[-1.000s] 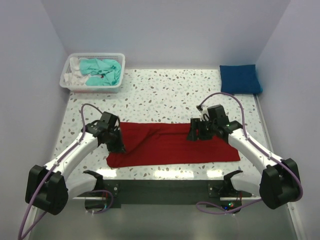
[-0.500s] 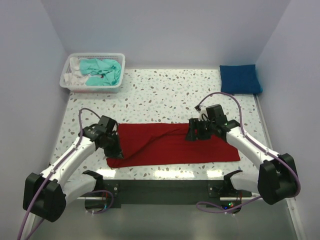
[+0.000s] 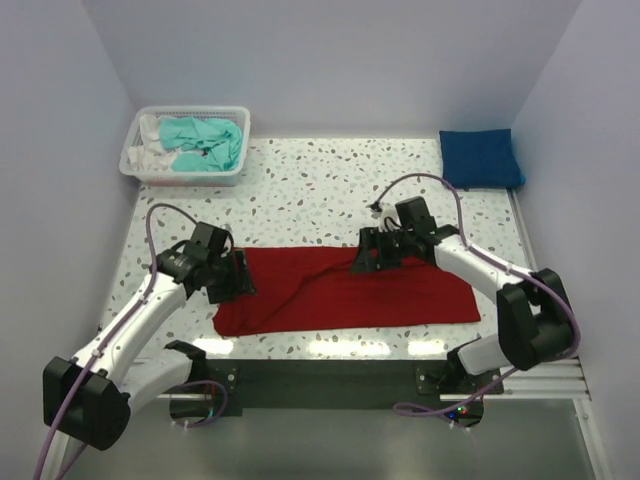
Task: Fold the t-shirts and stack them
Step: Fold the tshirt
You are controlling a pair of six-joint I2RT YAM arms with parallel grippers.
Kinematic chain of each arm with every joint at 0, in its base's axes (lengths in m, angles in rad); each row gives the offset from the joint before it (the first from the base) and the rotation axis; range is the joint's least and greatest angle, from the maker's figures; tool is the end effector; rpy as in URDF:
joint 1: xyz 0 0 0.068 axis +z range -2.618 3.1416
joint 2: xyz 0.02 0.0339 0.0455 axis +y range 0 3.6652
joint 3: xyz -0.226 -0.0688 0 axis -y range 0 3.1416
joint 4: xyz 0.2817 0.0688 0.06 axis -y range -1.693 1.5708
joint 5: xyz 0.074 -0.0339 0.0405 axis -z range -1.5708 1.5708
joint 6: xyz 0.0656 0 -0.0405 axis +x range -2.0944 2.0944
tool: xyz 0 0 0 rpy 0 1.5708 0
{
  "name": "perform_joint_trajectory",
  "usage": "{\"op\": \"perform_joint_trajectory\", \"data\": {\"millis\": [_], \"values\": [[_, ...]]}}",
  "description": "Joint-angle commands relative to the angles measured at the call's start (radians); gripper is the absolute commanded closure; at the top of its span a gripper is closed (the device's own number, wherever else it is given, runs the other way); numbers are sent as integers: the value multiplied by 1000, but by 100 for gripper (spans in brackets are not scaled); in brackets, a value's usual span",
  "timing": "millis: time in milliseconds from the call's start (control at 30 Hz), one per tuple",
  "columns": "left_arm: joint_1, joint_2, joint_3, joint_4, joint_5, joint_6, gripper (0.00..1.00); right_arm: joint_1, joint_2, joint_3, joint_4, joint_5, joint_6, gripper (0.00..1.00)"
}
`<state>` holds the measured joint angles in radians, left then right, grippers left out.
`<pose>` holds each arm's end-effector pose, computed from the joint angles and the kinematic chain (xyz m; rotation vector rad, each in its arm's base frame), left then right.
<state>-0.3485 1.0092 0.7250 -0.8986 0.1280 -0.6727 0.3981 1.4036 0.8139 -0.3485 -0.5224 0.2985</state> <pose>0.2222 -0.0897 0.1547 -0.4221 2.8022 -0.4305 0.2890 0.1570 0.1240 -0.3523 2.5540 0.9322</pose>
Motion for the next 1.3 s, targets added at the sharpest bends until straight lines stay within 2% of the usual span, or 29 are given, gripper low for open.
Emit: {"op": "perform_joint_trajectory", "data": {"millis": [0,33,67,133,167,267,400,567,667,1267], "values": [[-3,-4,60,116,-57,-24,38,45,101,115,114,-86,25,27],[-3,5,60,162,-67,-25,43,57,127,137,132,-91,34,29],[-3,32,62,184,-94,-27,56,85,155,158,143,-96,40,29],[2,71,63,249,-125,-28,68,125,234,226,170,-105,54,31],[5,116,63,274,-155,-27,77,136,267,281,171,-106,56,32],[40,227,63,371,-154,-13,87,188,392,364,169,-137,63,37],[86,357,85,470,-156,27,91,252,532,504,169,-143,74,38],[111,494,132,480,-192,70,94,318,688,625,151,-145,87,38],[120,520,133,478,-202,85,94,343,722,654,135,-162,87,39],[140,575,102,484,-212,102,95,400,589,505,103,-281,5,43]]}}
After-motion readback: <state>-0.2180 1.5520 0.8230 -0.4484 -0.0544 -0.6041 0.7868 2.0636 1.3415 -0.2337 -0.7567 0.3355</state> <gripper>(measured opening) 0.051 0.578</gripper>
